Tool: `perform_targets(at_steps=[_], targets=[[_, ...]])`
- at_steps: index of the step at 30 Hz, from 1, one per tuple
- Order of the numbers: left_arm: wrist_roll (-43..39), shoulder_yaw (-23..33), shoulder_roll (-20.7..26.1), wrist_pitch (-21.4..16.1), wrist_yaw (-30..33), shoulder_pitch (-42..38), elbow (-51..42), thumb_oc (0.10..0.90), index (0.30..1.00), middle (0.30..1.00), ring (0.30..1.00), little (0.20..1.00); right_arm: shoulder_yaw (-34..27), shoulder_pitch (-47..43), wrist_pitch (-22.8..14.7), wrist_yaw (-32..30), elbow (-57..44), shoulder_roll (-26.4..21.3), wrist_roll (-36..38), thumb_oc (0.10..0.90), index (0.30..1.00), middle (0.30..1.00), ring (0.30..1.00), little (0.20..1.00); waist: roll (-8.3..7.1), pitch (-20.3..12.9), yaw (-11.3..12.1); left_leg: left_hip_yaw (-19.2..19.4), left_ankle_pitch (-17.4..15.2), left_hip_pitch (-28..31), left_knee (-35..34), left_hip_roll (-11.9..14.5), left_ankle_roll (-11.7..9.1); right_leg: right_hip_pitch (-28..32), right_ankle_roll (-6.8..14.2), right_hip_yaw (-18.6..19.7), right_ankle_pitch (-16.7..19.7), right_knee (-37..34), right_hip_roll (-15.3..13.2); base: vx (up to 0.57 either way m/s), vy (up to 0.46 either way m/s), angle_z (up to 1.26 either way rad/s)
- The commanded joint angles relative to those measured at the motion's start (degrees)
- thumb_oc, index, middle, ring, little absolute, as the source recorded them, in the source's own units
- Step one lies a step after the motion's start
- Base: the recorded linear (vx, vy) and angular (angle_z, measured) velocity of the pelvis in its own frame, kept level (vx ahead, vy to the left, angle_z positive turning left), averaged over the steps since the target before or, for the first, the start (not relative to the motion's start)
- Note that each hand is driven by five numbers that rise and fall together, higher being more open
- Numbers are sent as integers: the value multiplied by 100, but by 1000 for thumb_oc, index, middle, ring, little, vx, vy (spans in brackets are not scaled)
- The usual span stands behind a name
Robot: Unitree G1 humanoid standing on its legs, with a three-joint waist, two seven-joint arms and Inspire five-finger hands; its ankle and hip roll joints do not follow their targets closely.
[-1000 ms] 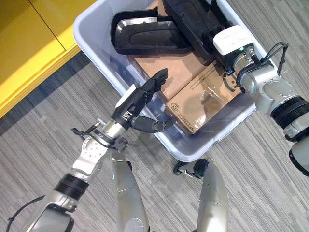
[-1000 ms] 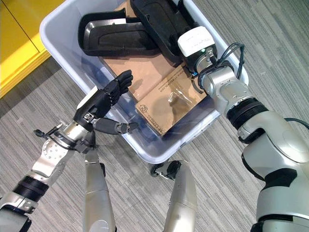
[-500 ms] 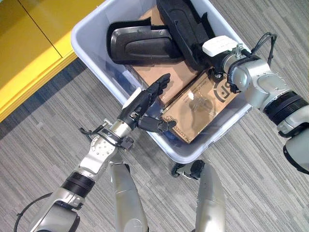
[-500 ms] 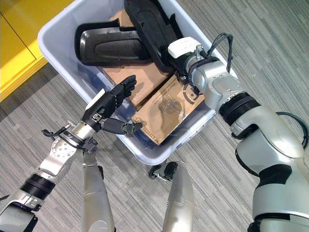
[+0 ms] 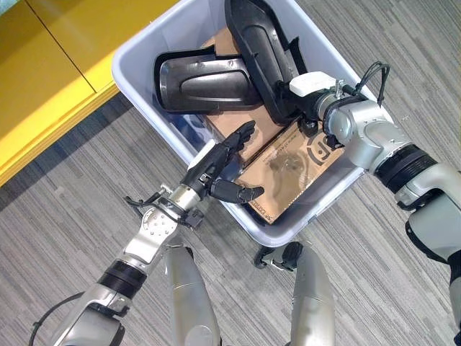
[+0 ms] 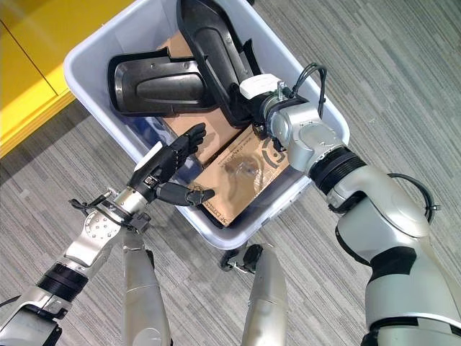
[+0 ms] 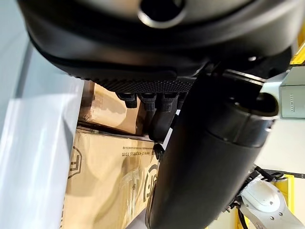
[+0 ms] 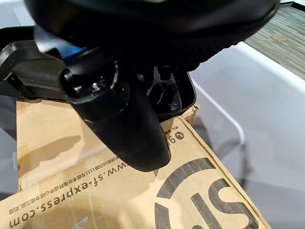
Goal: Move parts from the plastic box to the shelf.
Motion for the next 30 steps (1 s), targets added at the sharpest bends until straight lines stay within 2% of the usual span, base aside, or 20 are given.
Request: perform_targets(at_steps=[1,7,9,10,13,16,18,22,30], targets=[[115,-262,-257,-55,101,-175,-344,900,1000,1000,1000,1000,-73,492,-325,59,-225,945,496,900,1000,1000,1000,1000,32,363,86,142,-237,-284,429,68,-20,227,694,385,458,-218,157,-1,68,0],[124,-289,-393,46,203,-311,-311,900,1000,1000,1000,1000,-212,570,-80,-166,-122,1047,422,900,1000,1000,1000,1000,68,363,32,195,-256,-247,434,57,-27,273,704,435,496,-316,161,-13,58,0],[135,-307,-462,91,274,-409,-272,900,1000,1000,1000,1000,-314,617,-41,-364,5,1113,1014,900,1000,1000,1000,1000,92,363,7,239,-272,-179,415,53,-24,343,705,461,502,-370,164,-14,75,-3],[132,-307,-500,123,300,-450,-268,900,1000,1000,1000,1000,-399,640,-34,-463,31,1167,1581,900,1000,1000,1000,1000,106,363,-4,264,-286,-132,415,47,-16,381,700,481,508,-388,166,-7,73,-4],[88,-314,-532,197,319,-548,-253,900,1000,1000,1000,1000,-634,690,-95,-553,82,1319,2224,900,1000,1000,1000,1000,118,363,-20,298,-300,-53,416,36,-13,457,688,507,516,-430,176,-1,53,-5],[52,-345,-599,287,372,-695,-213,900,1000,1000,1000,1000,-977,723,-357,-680,167,1502,3040,900,1000,1000,1000,1000,149,363,-38,356,-333,102,406,7,-13,610,684,548,541,-527,187,4,65,-3],[44,-351,-623,319,406,-743,-197,900,1000,1000,1000,1000,-1138,753,-406,-728,95,1551,3338,900,1000,1000,1000,1000,158,363,-55,387,-360,182,411,-7,-4,681,686,576,558,-566,191,4,60,0],[36,-386,-706,341,490,-834,-147,900,1000,1000,1000,1000,-1416,723,-459,-598,58,1633,3753,900,1000,1000,1000,1000,195,363,-96,450,-420,333,433,-44,7,818,676,650,586,-667,190,-13,82,0],[26,-464,-858,383,736,-995,-73,900,1000,1000,1000,1000,-1572,840,-411,-446,-239,1752,3676,900,1000,1000,1000,1000,276,363,-182,566,-495,611,414,-98,18,1101,699,770,648,-897,163,-15,85,-5]])
